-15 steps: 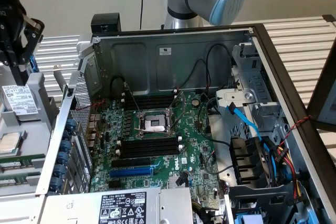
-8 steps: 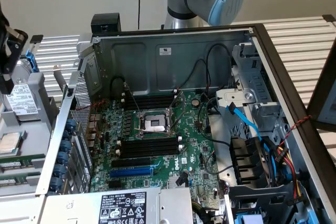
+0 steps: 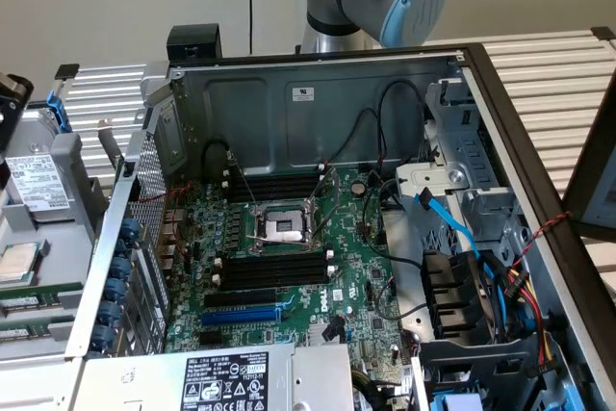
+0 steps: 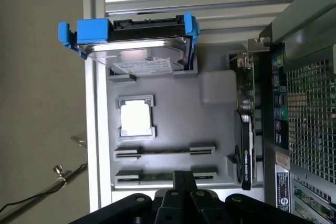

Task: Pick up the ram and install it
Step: 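Reach for the ram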

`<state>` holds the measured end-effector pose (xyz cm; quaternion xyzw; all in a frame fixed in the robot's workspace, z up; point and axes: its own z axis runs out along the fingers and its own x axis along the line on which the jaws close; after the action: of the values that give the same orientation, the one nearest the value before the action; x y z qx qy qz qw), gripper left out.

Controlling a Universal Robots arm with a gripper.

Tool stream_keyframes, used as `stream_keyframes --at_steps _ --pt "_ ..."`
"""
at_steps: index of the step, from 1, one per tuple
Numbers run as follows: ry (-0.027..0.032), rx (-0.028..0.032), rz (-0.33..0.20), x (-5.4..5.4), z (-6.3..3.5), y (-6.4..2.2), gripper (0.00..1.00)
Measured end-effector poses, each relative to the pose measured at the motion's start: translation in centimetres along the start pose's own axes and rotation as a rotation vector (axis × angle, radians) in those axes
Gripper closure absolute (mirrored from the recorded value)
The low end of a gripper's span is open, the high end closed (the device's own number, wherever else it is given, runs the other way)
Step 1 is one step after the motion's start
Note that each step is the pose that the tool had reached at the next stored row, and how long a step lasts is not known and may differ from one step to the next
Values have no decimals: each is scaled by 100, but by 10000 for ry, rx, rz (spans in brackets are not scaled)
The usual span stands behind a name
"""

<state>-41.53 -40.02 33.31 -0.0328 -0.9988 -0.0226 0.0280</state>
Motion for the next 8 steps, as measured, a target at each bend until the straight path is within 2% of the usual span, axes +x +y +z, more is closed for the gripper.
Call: stream_keyframes --at_steps 8 --pt "3 14 -241 14 143 -7 90"
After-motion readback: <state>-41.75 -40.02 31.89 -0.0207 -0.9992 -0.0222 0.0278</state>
